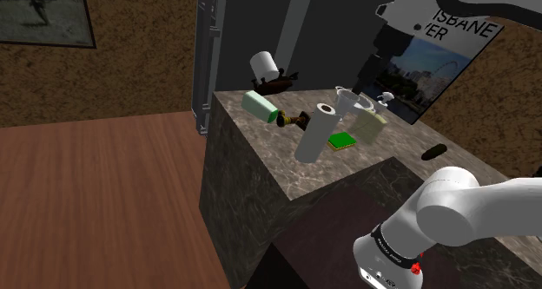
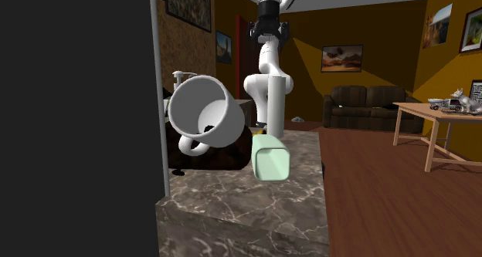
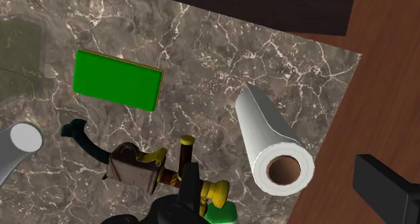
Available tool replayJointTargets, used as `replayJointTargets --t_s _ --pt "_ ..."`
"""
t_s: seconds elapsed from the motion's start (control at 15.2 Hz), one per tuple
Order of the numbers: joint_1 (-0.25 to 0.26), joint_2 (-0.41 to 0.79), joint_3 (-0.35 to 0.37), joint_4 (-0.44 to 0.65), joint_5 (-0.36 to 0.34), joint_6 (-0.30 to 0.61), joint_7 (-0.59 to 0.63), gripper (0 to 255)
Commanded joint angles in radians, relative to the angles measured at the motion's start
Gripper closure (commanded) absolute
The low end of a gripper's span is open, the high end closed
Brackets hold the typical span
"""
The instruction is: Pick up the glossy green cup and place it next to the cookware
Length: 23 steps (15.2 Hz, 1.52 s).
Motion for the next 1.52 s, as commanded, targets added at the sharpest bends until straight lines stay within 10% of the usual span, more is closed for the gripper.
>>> replayJointTargets --t_s 0.0,1.45 --pt "0.000 0.000 0.000 0.000 0.000 0.000 0.000 0" --pt "0.016 0.684 -0.025 0.098 0.024 0.657 -0.058 0"
